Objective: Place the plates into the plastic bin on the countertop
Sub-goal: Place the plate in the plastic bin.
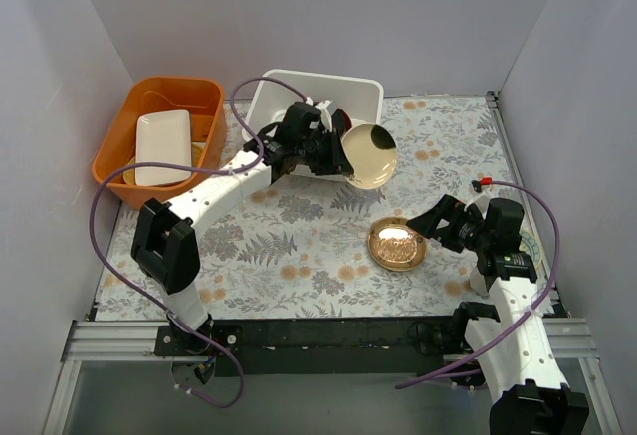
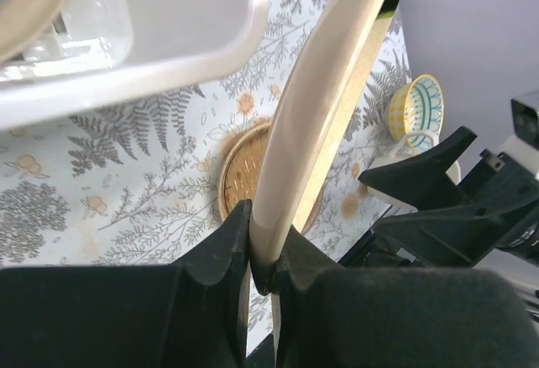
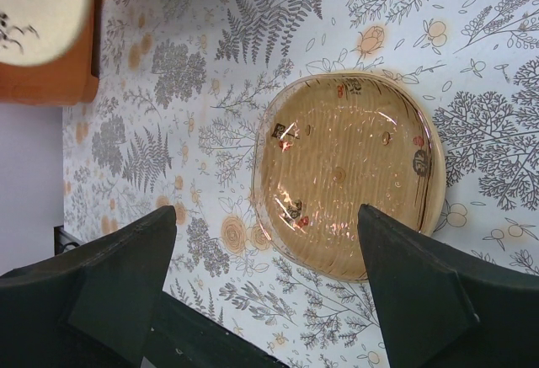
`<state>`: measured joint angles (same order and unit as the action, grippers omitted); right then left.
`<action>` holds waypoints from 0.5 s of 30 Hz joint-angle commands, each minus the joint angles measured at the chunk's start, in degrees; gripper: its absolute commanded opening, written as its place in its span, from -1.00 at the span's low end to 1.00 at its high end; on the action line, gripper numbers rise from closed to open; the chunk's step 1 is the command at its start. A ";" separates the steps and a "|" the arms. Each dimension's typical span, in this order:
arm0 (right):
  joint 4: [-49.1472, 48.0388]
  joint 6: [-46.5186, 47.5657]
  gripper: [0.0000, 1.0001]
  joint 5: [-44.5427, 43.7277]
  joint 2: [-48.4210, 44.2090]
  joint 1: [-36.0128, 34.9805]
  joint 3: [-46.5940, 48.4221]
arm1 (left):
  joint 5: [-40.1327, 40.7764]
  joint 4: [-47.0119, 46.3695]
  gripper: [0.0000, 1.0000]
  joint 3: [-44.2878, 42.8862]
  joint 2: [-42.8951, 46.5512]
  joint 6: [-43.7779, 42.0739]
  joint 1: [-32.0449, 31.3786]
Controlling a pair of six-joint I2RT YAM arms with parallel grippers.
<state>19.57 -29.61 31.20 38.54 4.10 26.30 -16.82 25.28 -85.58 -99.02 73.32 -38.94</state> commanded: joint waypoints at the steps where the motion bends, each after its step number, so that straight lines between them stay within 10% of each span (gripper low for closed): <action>1: -0.59 1.04 0.90 -0.09 -0.49 -0.14 0.24 | -3.22 2.31 -1.00 -6.61 0.68 -2.65 3.07; 15: -0.41 1.39 0.89 0.18 -0.40 -0.14 -0.29 | -4.71 10.32 -1.00 -26.30 -9.87 -5.03 7.74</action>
<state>19.57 -29.52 31.24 38.57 4.10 26.30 -19.55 33.36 -108.33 -108.44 69.28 -31.97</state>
